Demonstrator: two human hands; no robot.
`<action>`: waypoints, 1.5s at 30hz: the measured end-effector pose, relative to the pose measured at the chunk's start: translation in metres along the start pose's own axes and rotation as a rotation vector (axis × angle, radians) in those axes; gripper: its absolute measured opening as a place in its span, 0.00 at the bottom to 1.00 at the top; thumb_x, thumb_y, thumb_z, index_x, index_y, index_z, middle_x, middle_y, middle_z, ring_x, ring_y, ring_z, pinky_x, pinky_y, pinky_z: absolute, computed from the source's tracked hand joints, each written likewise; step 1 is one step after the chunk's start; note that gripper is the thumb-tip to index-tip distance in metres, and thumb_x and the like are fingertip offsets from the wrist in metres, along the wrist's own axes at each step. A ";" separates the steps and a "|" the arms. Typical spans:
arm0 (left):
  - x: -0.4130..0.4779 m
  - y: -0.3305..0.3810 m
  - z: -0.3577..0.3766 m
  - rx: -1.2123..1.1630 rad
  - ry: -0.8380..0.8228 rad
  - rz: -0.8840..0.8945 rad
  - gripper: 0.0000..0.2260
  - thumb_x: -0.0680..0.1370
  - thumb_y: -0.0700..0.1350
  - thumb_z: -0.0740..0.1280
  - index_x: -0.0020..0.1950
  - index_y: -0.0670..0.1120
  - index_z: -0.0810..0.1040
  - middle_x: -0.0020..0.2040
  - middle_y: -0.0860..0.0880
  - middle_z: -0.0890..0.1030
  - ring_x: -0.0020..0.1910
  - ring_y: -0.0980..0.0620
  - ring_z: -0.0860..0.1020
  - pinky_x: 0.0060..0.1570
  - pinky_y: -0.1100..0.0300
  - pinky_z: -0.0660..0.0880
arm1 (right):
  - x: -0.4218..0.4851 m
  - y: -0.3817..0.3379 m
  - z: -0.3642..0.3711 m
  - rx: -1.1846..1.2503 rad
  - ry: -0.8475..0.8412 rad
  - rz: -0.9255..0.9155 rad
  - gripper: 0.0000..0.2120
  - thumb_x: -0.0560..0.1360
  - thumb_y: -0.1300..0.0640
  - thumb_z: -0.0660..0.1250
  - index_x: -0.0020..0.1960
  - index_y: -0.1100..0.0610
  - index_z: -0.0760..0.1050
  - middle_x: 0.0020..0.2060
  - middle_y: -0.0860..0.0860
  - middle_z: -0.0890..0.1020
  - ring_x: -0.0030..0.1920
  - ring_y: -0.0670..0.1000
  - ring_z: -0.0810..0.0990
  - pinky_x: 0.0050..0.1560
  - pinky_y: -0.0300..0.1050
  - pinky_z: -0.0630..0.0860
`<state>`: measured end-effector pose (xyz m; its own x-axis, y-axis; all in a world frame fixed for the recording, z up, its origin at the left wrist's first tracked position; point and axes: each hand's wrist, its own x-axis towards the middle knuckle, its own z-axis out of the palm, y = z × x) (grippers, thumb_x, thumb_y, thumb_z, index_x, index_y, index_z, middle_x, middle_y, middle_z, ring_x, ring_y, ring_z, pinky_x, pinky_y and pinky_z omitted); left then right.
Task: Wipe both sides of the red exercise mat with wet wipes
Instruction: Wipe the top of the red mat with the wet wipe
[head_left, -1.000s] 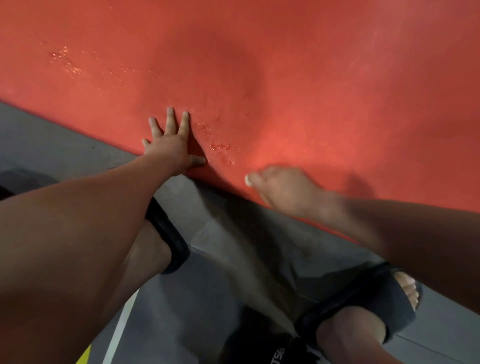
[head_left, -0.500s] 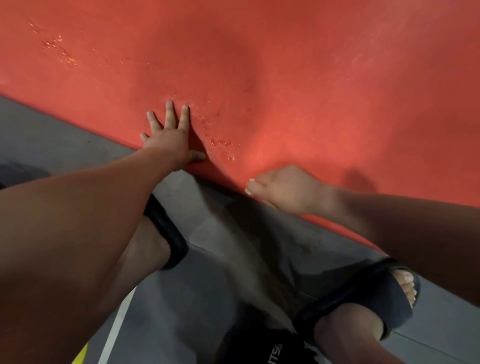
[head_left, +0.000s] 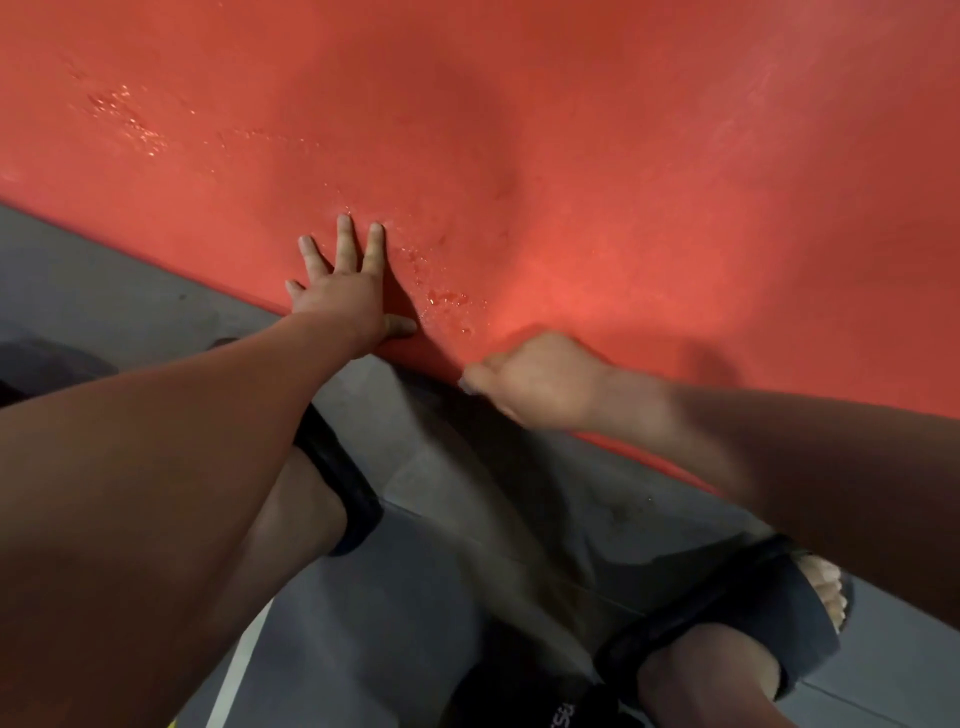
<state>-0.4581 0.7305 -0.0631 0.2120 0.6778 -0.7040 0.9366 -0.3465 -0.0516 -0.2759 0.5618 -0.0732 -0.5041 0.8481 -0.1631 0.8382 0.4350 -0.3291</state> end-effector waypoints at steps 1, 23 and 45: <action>0.000 0.000 0.001 -0.001 0.002 0.004 0.54 0.74 0.63 0.73 0.81 0.57 0.33 0.80 0.51 0.29 0.79 0.33 0.36 0.73 0.27 0.52 | 0.007 0.011 -0.006 -0.014 0.016 0.064 0.12 0.78 0.51 0.57 0.56 0.53 0.76 0.38 0.51 0.82 0.31 0.57 0.81 0.26 0.44 0.66; -0.001 0.000 -0.003 -0.018 -0.015 0.006 0.54 0.75 0.63 0.72 0.81 0.57 0.31 0.80 0.50 0.28 0.79 0.33 0.34 0.73 0.27 0.51 | 0.048 0.028 -0.021 0.008 0.067 0.281 0.12 0.78 0.59 0.63 0.61 0.58 0.71 0.45 0.58 0.81 0.39 0.63 0.82 0.32 0.48 0.64; 0.001 0.000 -0.001 -0.013 -0.021 0.001 0.54 0.74 0.62 0.73 0.81 0.57 0.31 0.80 0.51 0.28 0.79 0.34 0.34 0.73 0.28 0.50 | 0.061 0.050 -0.034 0.115 -0.047 0.271 0.13 0.82 0.53 0.54 0.63 0.53 0.69 0.57 0.55 0.79 0.52 0.62 0.81 0.44 0.52 0.74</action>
<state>-0.4573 0.7320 -0.0634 0.2072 0.6637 -0.7187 0.9401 -0.3384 -0.0416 -0.2577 0.6455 -0.0677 -0.2764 0.9124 -0.3017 0.9160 0.1552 -0.3700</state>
